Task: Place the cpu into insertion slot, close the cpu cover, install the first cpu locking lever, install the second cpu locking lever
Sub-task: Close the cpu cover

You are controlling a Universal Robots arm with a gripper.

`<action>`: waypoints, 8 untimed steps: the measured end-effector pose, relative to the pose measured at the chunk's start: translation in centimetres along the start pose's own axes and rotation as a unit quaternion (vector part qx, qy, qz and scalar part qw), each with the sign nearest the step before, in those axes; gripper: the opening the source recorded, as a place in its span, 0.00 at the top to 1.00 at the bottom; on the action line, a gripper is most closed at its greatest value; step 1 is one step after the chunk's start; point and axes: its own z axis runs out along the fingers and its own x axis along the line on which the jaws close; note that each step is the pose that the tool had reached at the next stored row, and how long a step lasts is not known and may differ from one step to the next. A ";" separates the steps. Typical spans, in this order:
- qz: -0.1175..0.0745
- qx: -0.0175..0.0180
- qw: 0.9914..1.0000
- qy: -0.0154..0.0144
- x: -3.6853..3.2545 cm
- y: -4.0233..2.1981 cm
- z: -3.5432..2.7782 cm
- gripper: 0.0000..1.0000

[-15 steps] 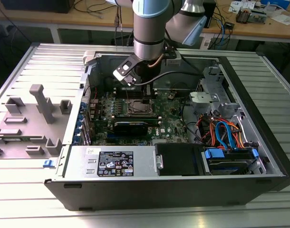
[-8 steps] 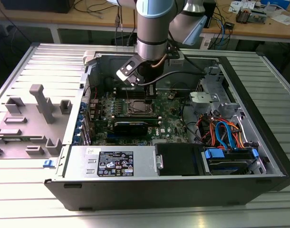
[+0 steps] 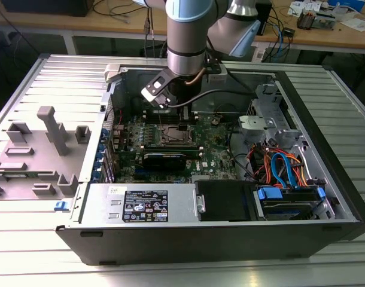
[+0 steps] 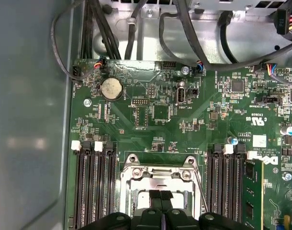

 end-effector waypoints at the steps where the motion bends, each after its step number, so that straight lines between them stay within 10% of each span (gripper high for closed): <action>1: 0.000 0.000 1.000 0.000 0.00 -0.03 0.00 0.89; 8: 0.000 0.000 1.000 0.000 0.01 -0.28 -0.01 0.89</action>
